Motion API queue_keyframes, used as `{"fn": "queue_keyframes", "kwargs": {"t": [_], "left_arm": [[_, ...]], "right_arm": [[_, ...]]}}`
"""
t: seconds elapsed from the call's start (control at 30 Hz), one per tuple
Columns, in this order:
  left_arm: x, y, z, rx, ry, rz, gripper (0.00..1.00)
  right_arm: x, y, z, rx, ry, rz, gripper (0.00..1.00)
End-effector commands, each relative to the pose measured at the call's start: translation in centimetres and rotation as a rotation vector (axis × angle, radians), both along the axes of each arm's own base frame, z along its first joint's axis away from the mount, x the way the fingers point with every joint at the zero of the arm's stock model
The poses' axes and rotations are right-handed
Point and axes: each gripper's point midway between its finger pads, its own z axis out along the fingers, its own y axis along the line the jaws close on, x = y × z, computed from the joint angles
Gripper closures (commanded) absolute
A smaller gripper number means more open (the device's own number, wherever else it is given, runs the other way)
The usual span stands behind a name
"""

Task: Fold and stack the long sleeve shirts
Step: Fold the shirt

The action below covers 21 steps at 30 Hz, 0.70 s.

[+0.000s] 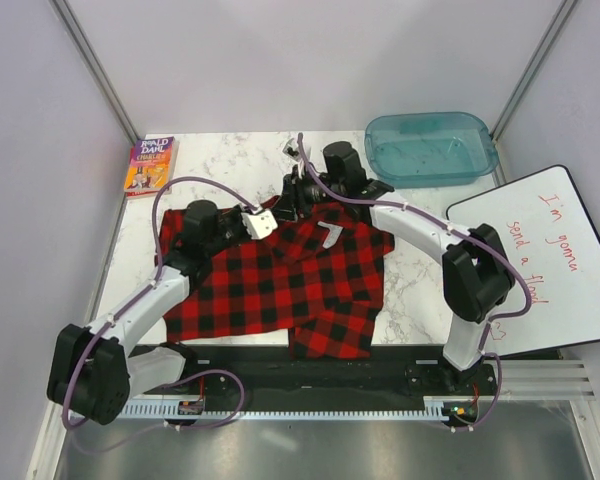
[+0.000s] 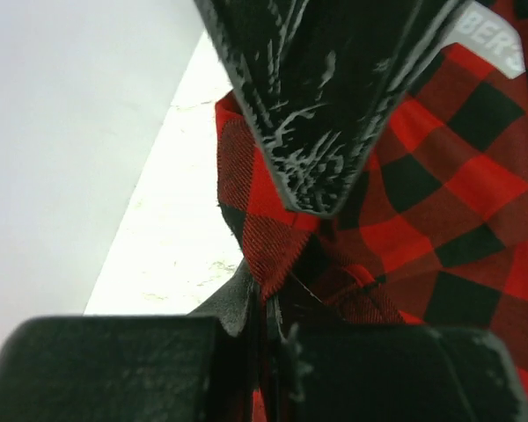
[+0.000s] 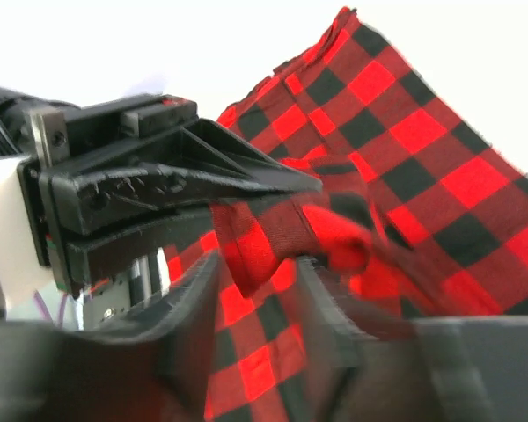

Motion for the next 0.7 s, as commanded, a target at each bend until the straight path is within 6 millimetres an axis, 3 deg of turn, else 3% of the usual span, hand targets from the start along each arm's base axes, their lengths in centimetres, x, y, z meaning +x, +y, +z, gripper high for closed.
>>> {"fn": "queue_keyframes", "kwargs": {"t": [0.0,0.03,0.1,0.13,0.2,0.23,0.3,0.33,0.37,0.47,0.67], "left_arm": [[-2.3,-1.3,4.1,-0.041,0.002,-0.115,0.98],[-4.0,-1.3,2.7,-0.021,0.086,-0.145,0.98],[-6.7,-2.4,4.6,-0.056,0.102,-0.259,0.98],[-8.9,-3.1,4.5,-0.085,0.166,-0.338,0.98],[-11.8,-3.8,6.3,-0.117,0.185,-0.446,0.98],[-14.2,-4.5,6.4,-0.154,0.252,-0.535,0.98],[-16.1,-5.0,7.9,-0.196,0.283,-0.609,0.98],[-17.7,-5.2,8.1,-0.222,0.340,-0.661,0.98],[-18.2,-5.4,9.0,-0.233,0.348,-0.684,0.98],[-20.0,-5.4,9.3,-0.247,0.446,-0.735,0.98],[-21.1,-5.2,9.2,-0.224,0.471,-0.770,0.98]], "right_arm": [[0.8,-3.3,6.0,0.037,-0.090,-0.016,0.41],[2.0,-5.9,5.6,0.002,-0.053,-0.061,0.30],[3.4,-9.2,6.1,-0.047,-0.060,-0.128,0.19],[4.8,-11.5,6.6,-0.060,-0.079,-0.189,0.16],[6.6,-14.4,6.5,-0.101,-0.128,-0.255,0.12],[7.6,-15.3,6.1,-0.127,-0.142,-0.298,0.12],[8.8,-16.2,5.6,-0.152,-0.177,-0.310,0.14],[9.6,-16.3,4.2,-0.179,-0.167,-0.320,0.16],[10.0,-16.4,3.5,-0.198,-0.185,-0.312,0.18],[11.2,-16.2,0.9,-0.236,-0.179,-0.296,0.26],[14.0,-16.3,-5.0,-0.341,-0.160,-0.297,0.46]]}}
